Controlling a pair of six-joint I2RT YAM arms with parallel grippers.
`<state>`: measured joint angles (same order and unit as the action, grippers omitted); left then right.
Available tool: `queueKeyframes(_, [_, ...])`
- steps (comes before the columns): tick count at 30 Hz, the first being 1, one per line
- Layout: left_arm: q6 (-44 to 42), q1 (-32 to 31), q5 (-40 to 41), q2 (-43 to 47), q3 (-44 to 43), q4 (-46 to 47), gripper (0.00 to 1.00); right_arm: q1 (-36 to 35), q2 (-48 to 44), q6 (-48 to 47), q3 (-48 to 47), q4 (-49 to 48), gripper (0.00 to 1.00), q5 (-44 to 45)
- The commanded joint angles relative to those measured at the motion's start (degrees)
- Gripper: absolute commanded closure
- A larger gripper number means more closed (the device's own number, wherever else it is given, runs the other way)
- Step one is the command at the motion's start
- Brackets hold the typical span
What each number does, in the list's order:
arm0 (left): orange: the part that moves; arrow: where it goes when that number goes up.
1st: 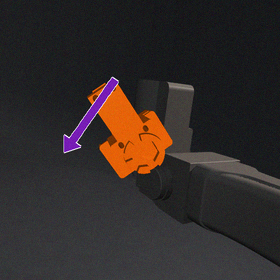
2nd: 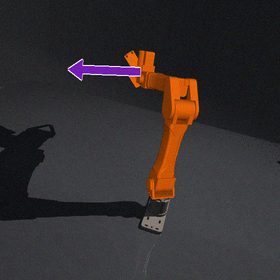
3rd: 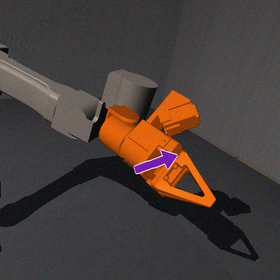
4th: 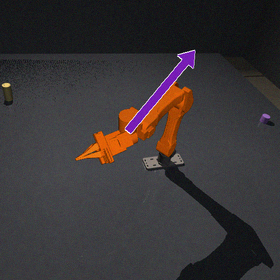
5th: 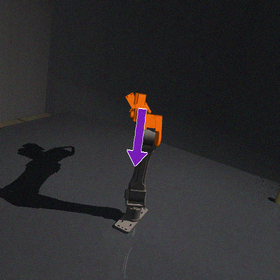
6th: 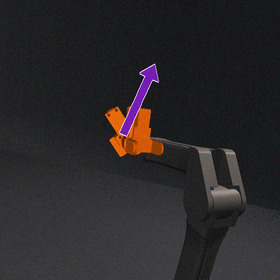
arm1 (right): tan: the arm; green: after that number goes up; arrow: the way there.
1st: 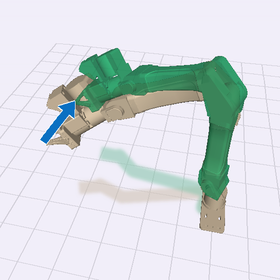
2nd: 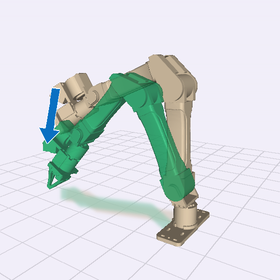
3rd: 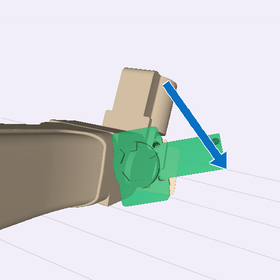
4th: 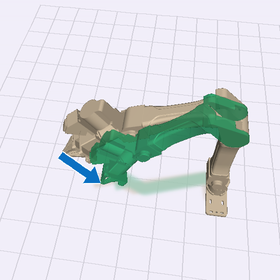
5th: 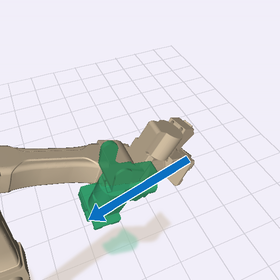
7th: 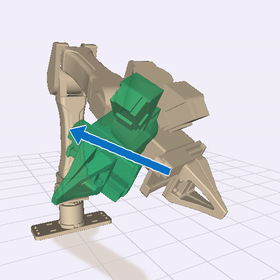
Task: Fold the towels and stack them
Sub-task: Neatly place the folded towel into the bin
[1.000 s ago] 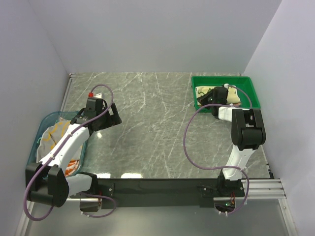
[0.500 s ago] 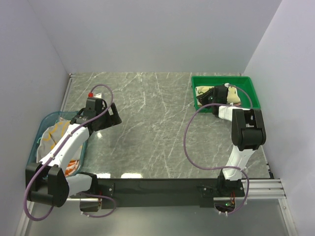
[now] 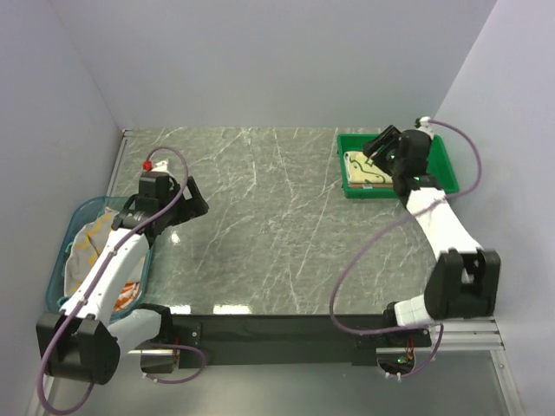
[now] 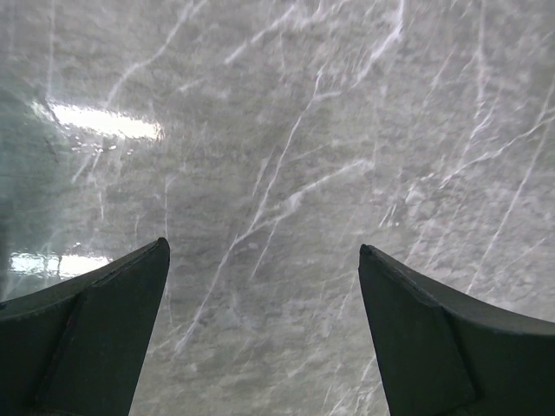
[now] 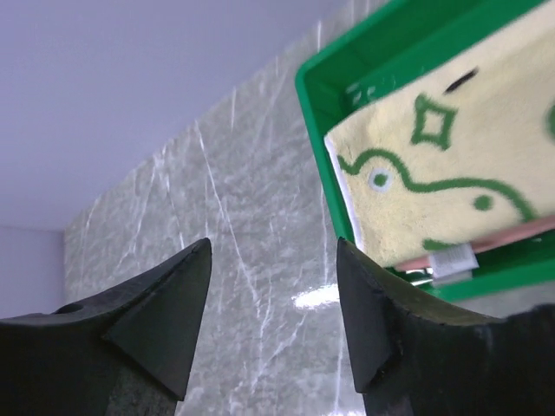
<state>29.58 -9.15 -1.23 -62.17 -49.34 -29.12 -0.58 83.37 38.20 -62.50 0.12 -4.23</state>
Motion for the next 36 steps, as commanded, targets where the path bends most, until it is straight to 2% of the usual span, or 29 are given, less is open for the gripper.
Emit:
queueKeyframes(1, [-0.40,0.71,0.53,3.89,0.03,1.61,0.03,0.32,-10.14,-8.91,-0.17,12.26,0.30,8.42])
queueKeyframes(5, [-0.23,0.71,3.32,10.03,0.65,1.97,0.02,0.32,-26.28,-11.82,3.96,19.29,0.25,13.18])
queueKeyframes(9, [0.39,0.71,9.56,17.07,1.97,1.97,0.01,0.32,-42.12,-12.71,11.58,25.36,0.10,18.64])
queueKeyframes(10, [0.91,0.71,10.89,18.48,2.40,1.79,0.01,0.32,-48.68,-12.53,13.18,26.06,0.10,19.25])
queueKeyframes(14, [1.97,0.62,15.90,25.15,3.29,-0.93,0.01,0.32,-64.42,-11.04,18.99,29.58,0.06,19.69])
queueKeyframes(17, [2.76,0.62,17.14,29.54,3.99,-3.13,0.01,0.23,-72.44,-14.98,18.82,32.83,0.05,20.22])
queueKeyframes(20, [4.59,0.53,17.84,34.29,5.39,-4.80,0.00,-3.02,-76.06,-17.10,18.29,36.18,0.04,23.73])
queueKeyframes(26, [6.28,0.01,17.76,42.12,7.51,-3.49,0.01,-5.48,-81.60,-19.30,22.42,33.19,0.04,25.41])
queueKeyframes(36, [5.57,1.32,18.90,40.73,6.80,-3.22,0.01,-5.93,-86.36,-19.39,24.62,31.87,0.04,24.27])
